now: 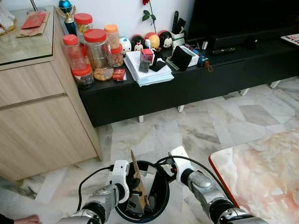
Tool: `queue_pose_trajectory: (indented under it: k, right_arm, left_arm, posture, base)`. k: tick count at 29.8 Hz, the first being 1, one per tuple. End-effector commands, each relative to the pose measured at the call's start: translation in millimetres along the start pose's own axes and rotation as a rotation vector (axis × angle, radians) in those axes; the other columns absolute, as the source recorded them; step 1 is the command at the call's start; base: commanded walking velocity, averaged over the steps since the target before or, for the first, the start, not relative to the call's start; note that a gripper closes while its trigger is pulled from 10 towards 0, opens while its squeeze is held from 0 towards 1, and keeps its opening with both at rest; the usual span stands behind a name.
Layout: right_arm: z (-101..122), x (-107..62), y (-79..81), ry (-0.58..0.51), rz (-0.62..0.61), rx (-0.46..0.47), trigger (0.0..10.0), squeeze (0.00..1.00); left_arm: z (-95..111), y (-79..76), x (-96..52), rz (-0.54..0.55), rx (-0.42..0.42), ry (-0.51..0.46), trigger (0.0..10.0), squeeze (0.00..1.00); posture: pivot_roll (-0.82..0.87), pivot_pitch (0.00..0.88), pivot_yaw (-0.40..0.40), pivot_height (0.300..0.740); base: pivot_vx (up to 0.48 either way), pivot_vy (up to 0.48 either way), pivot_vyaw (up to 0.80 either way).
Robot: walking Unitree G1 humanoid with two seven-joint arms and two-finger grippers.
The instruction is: Picking trash to rubbish bin
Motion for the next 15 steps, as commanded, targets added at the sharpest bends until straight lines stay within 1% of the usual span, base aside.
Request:
queue_pose_trajectory:
  k: [1, 8, 10, 15]
  right_arm:
    - [2, 0.7, 0.8, -0.003, 0.010, -0.007, 10.0, 0.00]
    - [-4, -1.3, -0.1, 0.046, 0.036, -0.038, 10.0, 0.00]
    - [-9, -2.3, 1.8, 0.077, 0.062, -0.076, 10.0, 0.00]
    - [-12, -2.4, 4.6, 0.093, 0.083, -0.072, 10.0, 0.00]
  left_arm:
    - [-4, 0.8, -0.6, 0.008, 0.008, 0.020, 10.0, 0.00]
    - [-4, 1.1, -0.8, 0.007, 0.007, 0.022, 10.0, 0.00]
    - [-4, 0.9, -0.7, 0.007, 0.007, 0.023, 10.0, 0.00]
    - [-5, 1.3, -1.0, 0.007, 0.012, 0.026, 10.0, 0.00]
  posture:
    - [-0.07, 0.097, -0.024, 0.740]
    - [-0.07, 0.097, -0.025, 0.740]
    - [-0.07, 0.097, -0.024, 0.740]
    - [-0.07, 0.097, -0.024, 0.740]
  base:
    - [0.000, 0.000, 0.00]
    - [0.000, 0.000, 0.00]
    - [0.000, 0.000, 0.00]
    - [0.000, 0.000, 0.00]
Point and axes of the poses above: a point about 5 cm out from each wrist's last joint towards the gripper, its own x axis pointing out of the wrist towards the gripper, its own z axis along the axis of the wrist's last joint, y = z × x, the point moved 2 cm from there along x, pointing out of the wrist towards the gripper, and after that the axes turned 11 degrees about x, right-handed, at the moved point
